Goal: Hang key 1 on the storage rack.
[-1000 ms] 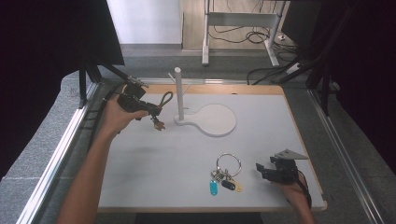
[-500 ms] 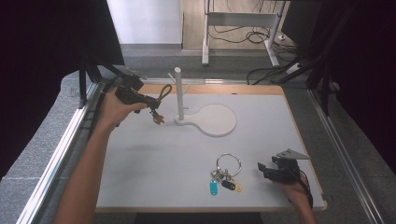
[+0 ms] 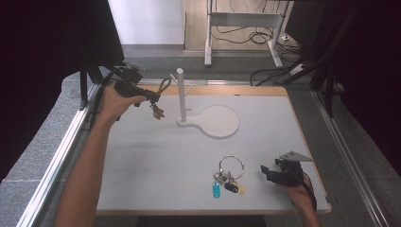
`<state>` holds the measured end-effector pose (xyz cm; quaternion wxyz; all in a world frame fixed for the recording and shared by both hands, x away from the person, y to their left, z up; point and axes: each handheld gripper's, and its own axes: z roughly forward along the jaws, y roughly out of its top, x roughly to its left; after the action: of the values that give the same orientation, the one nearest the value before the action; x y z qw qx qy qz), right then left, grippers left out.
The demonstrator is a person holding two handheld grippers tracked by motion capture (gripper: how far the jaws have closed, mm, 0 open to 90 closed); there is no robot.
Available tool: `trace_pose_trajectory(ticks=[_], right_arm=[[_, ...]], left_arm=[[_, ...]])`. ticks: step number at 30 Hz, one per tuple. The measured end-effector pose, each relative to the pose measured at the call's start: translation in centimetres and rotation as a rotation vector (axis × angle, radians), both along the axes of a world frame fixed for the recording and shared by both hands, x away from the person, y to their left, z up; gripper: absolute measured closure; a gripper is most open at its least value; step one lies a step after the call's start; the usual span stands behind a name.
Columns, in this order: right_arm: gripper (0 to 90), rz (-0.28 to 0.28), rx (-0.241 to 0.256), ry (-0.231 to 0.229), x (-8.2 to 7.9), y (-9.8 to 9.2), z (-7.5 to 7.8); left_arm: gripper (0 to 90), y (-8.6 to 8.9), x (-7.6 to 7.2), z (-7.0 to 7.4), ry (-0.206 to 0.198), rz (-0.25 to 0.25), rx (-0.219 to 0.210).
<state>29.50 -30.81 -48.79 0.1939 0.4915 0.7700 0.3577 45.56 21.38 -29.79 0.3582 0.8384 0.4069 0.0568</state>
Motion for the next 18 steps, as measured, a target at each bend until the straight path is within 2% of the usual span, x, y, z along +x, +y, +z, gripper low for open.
trace_pose_trajectory(ticks=[8,10,18], right_arm=[[30.7,-0.003,0.0,0.013,0.1,-0.1,-0.2],[30.7,-0.004,0.0,0.017,0.1,-0.2,-0.3],[30.7,-0.006,-0.003,0.012,0.1,-0.2,-0.2]], left_arm=[[67.0,0.4,1.1,0.1,0.005,0.013,-0.018],[67.0,0.7,1.7,0.3,0.006,0.025,-0.033],[67.1,1.0,2.9,0.1,0.02,0.048,-0.056]])
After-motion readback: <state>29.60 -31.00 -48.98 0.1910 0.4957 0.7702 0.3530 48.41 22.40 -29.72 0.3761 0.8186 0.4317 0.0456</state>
